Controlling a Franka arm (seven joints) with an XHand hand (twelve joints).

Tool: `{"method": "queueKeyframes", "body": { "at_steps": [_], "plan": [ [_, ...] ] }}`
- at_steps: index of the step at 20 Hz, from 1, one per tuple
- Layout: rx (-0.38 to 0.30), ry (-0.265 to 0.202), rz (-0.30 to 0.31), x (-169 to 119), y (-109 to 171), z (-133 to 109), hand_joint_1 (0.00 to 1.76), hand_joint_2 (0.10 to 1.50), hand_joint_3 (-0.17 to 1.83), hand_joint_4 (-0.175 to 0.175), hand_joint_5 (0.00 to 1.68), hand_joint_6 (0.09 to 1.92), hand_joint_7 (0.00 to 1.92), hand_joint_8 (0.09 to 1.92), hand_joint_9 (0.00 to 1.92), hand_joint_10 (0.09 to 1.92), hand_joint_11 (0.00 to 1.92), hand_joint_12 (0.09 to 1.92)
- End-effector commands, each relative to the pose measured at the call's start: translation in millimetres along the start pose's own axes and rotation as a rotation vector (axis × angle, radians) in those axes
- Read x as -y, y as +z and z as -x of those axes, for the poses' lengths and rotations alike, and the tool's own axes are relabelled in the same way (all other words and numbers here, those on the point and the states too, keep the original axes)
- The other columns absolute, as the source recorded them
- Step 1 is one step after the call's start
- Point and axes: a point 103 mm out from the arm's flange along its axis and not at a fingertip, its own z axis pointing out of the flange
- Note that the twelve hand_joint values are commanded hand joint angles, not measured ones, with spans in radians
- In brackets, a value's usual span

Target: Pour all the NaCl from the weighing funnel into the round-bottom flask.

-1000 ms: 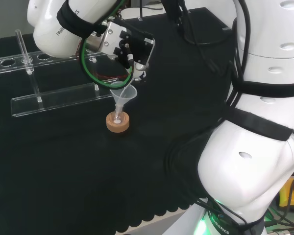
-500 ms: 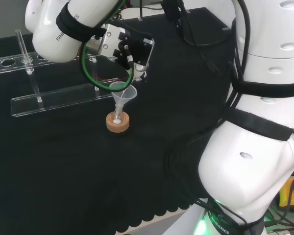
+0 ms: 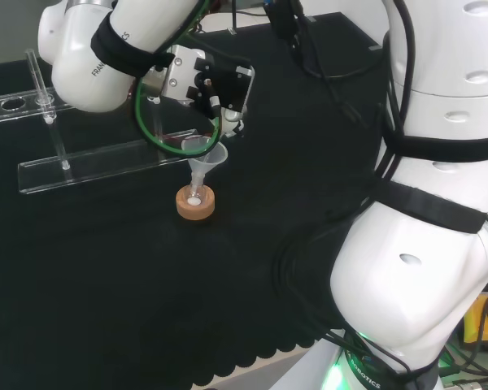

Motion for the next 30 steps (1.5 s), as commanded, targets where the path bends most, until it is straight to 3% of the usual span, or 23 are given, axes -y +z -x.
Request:
{"method": "queueKeyframes", "body": {
  "at_steps": [1, 14, 30],
  "plan": [
    [0.024, 0.013, -0.001, 0.7, -5.6, -1.1, 1.07, 0.65, 0.86, 0.175, 1.08, 1.11, 0.73, 0.64, 1.03, 0.38, 0.71, 1.21],
    [0.067, 0.015, -0.002, 2.5, -14.6, -3.7, 1.07, 0.65, 0.86, 0.175, 1.08, 1.11, 0.72, 0.64, 1.03, 0.38, 0.71, 1.22],
    [0.172, 0.024, -0.013, 6.5, -18.2, -9.9, 1.07, 0.65, 0.87, 0.175, 1.08, 1.11, 0.72, 0.64, 1.02, 0.39, 0.71, 1.22]
  ]
}}
